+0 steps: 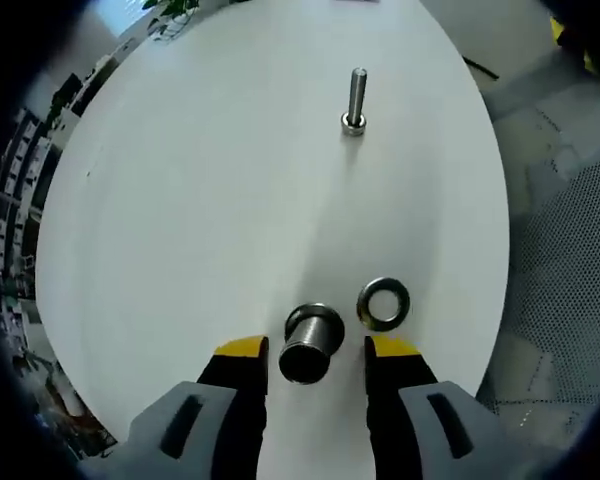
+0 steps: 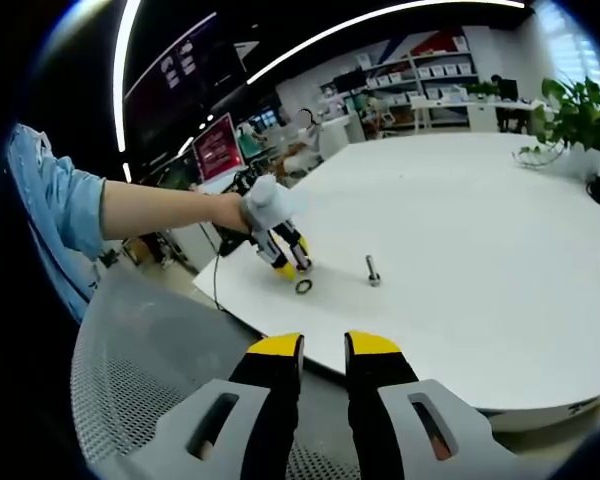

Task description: Place the washer onto the threaded stud by aligning its center hole with the stud, sliding it down to the base, and recovering from edge contact or off-axis alignment until the washer reaches the visible bottom stop.

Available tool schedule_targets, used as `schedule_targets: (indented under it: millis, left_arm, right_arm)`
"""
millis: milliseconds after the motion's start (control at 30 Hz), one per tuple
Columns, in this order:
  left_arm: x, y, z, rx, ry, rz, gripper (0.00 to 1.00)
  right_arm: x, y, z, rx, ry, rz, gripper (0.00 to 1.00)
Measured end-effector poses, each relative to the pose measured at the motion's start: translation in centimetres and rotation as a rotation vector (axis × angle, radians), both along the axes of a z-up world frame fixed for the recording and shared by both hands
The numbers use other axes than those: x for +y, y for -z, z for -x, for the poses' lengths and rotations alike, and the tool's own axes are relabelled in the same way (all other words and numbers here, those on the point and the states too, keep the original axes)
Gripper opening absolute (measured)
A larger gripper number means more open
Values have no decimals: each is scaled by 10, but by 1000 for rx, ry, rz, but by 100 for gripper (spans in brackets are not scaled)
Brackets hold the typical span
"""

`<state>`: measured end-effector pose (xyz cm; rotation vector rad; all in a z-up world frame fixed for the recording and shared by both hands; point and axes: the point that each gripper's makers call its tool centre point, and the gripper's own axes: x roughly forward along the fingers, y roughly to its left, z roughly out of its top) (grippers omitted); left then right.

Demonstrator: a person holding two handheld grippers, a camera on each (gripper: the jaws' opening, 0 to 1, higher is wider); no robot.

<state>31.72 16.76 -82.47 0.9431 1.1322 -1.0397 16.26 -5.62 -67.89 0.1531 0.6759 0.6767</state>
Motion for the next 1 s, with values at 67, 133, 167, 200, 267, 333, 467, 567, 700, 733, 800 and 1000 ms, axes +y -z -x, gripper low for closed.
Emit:
schedule_targets:
  millis: [67,133,167,200,267,333,467,567,700,733,800,1000]
  left_arm:
    - [2,-8,-2,-20,-19,23,37]
    - [4,-16,1,-20,-48,46,37]
    - [5,-19,4,-18,-52,57,37]
    - [4,-22,7,-19,-56,67,37]
    - [5,-26,15,-22,-60,77,37]
    - [4,-32,21,-27,-63,98,35]
    - [1,-42,37,-40,-54,129,33]
    - [0,-46,44,-40,-54,139,33]
    - [-2,-52,53,-47,-69,161,33]
    - [0,-52,52,-49,-71,164,34]
    - [1,-54,56,-52,-74,167,34]
    - [9,-64,71,-70,-85,170,33]
  right_arm:
    - [0,0,0,1,-1,0,19]
    - [0,0,0,1,-3,0,19]
    - [0,0,0,2,-3,0,19]
    - [0,0,0,2,-3,0,19]
    - [1,0,0,1,-5,0,19]
    - [1,0,0,1,-5,-1,19]
    - [1,-1,0,-1,-3,-2,19]
    - [1,-1,0,-1,-4,-3,19]
    - [1,-1,0,-3,-3,-4,19]
    - [0,-1,0,-3,-3,-4,19]
    - [0,-1,-1,-4,-2,-5,20]
    - [1,-1,0,0,-8,-1,20]
